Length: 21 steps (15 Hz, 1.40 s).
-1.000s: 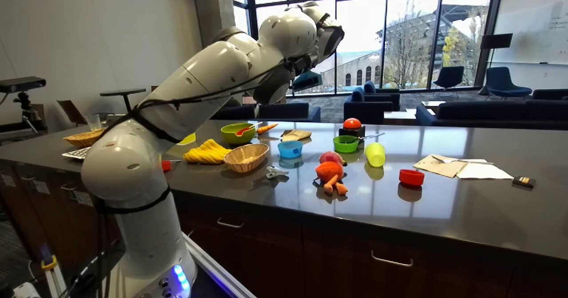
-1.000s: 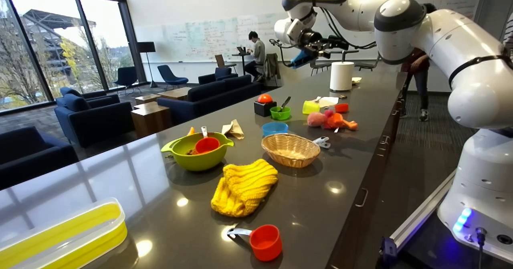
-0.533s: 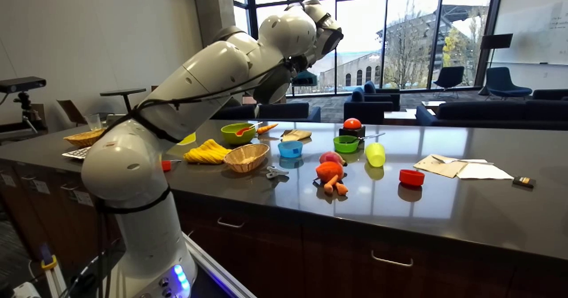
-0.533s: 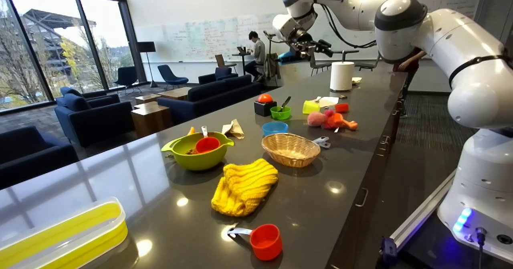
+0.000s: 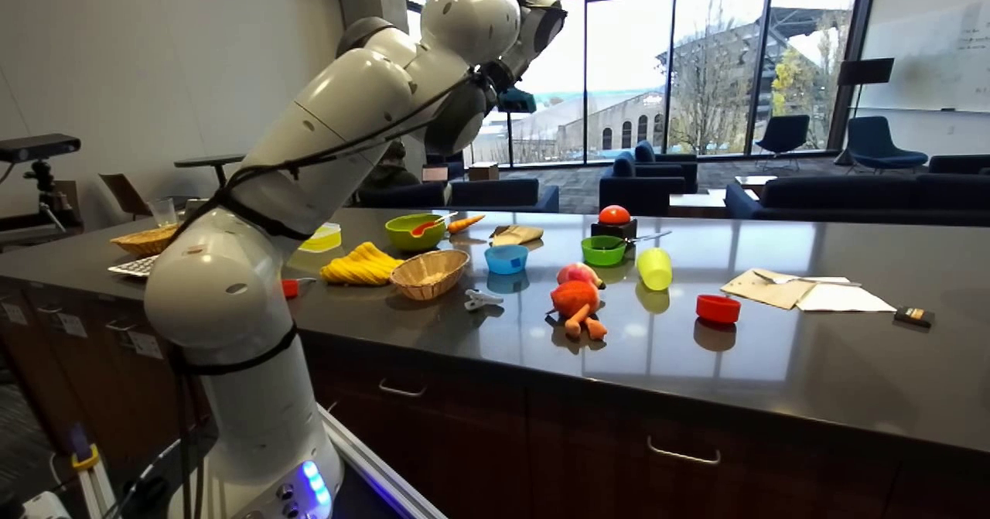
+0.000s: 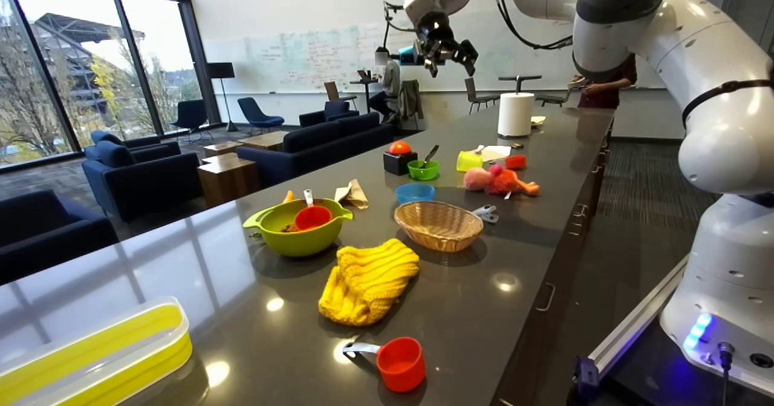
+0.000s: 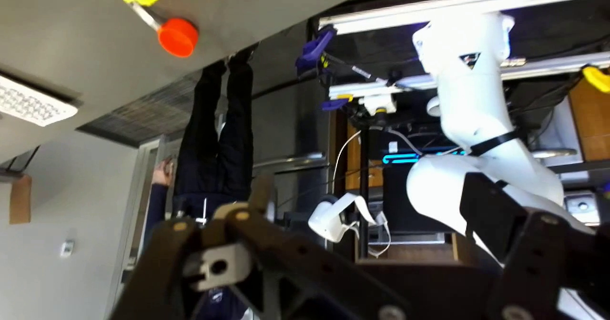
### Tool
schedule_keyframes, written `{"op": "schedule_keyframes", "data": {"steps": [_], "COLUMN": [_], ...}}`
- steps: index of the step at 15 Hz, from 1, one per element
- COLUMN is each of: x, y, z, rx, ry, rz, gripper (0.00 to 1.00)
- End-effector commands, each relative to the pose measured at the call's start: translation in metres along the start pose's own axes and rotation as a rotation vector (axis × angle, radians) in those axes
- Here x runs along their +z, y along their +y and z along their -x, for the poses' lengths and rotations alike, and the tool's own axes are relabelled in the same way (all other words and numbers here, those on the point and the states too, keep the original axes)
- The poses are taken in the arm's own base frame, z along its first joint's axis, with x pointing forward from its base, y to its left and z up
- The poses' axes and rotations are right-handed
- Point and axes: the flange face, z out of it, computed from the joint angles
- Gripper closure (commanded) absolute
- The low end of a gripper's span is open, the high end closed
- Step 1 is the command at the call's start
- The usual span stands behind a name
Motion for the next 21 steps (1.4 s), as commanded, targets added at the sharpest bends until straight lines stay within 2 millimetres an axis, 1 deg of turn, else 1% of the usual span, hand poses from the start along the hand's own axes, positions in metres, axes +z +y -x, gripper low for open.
{"op": "schedule_keyframes", "data": {"steps": [1, 3, 5, 6, 7, 9, 10, 11, 12, 13, 14, 15, 16, 18, 19, 21], "x": [0.024, 0.039, 0.056, 0.062, 0.068, 0.075, 0.071, 0.067, 0.077, 0.077, 0.075, 0.073, 0.068, 0.062, 0.062, 0.057], "y": [0.017, 0.020, 0.017, 0.010, 0.002, -0.026, -0.040, -0.050, -0.039, -0.051, -0.057, -0.058, -0.051, -0.045, -0.034, -0.027], "z": [0.035, 0.073, 0.122, 0.145, 0.165, 0.195, 0.202, 0.204, 0.211, 0.218, 0.221, 0.220, 0.213, 0.205, 0.199, 0.190], "rx": [0.032, 0.071, 0.143, 0.197, 0.242, 0.351, 0.406, 0.457, 0.389, 0.428, 0.448, 0.456, 0.341, 0.314, 0.293, 0.248], "ry": [-0.143, -0.222, -0.302, -0.332, -0.357, -0.388, -0.401, -0.408, -0.366, -0.370, -0.375, -0.379, -0.394, -0.428, -0.443, -0.514], "rz": [-0.154, -0.248, -0.335, -0.369, -0.413, -0.480, -0.506, -0.519, -0.478, -0.496, -0.504, -0.506, -0.418, -0.284, -0.231, -0.147], "gripper": [0.00, 0.00, 0.00, 0.00, 0.00, 0.00, 0.00, 0.00, 0.00, 0.00, 0.00, 0.00, 0.00, 0.00, 0.00, 0.00]}}
